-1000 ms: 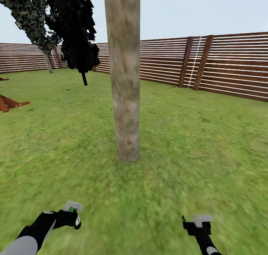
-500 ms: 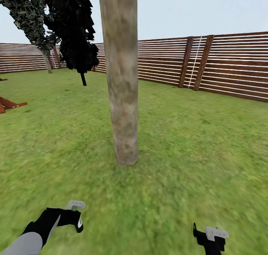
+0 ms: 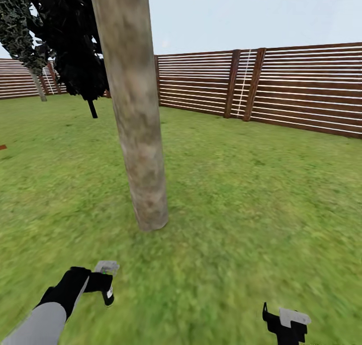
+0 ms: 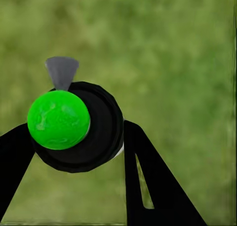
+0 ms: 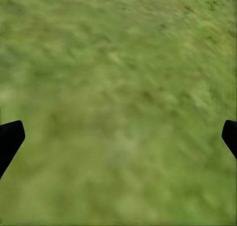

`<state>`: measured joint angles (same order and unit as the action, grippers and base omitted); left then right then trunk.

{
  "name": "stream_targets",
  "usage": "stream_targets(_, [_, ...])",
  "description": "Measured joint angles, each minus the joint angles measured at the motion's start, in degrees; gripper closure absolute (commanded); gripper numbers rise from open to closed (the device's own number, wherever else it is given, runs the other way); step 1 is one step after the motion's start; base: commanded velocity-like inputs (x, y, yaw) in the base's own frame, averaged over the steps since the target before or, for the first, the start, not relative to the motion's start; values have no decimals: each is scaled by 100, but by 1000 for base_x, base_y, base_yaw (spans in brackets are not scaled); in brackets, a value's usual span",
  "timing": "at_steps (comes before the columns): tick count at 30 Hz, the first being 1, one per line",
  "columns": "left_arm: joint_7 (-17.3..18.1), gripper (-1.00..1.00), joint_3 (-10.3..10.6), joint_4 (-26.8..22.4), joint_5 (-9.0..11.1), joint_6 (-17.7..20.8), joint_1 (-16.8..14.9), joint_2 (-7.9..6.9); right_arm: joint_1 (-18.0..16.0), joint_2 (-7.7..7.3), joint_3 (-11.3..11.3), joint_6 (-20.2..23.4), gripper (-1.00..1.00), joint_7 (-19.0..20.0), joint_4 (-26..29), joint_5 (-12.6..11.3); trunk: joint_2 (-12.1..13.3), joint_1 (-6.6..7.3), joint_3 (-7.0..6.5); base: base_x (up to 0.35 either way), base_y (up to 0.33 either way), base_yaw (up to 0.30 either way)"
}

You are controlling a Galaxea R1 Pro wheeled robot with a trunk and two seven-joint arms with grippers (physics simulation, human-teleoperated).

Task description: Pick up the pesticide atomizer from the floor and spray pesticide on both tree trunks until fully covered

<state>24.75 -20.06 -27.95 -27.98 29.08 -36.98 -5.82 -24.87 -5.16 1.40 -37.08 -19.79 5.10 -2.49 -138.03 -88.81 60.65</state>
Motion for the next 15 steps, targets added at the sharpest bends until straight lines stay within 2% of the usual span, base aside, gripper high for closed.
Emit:
stream_targets(2, [-4,100,0,-39,8,404,-201,49,0,37,18,1,-100,119,0,16,0,0,0,1,-1,-2])
stream_targets(3, [-10,100,12,-49,-28,510,-257,89,0,58,24,1,-100,326,0,26,0,0,1,0,0,0])
stream_targets(5, [-51,100,154,-55,-191,567,-286,112,0,73,29,0,-100,1069,0,27,0,0,1,0,0,0])
stream_targets(6, [-55,100,218,-58,-224,560,-270,110,0,75,14,-1,-100,1243,0,16,0,0,1,0,0,0])
stream_targets(11, [-64,100,375,-60,-230,552,-249,121,0,87,1,-1,-100,1416,8,5,0,0,1,213,-74,0])
stream_targets(15, [-67,100,379,-61,-218,553,-251,149,0,70,-7,-1,-100,1417,2,3,0,0,1,92,-244,0])
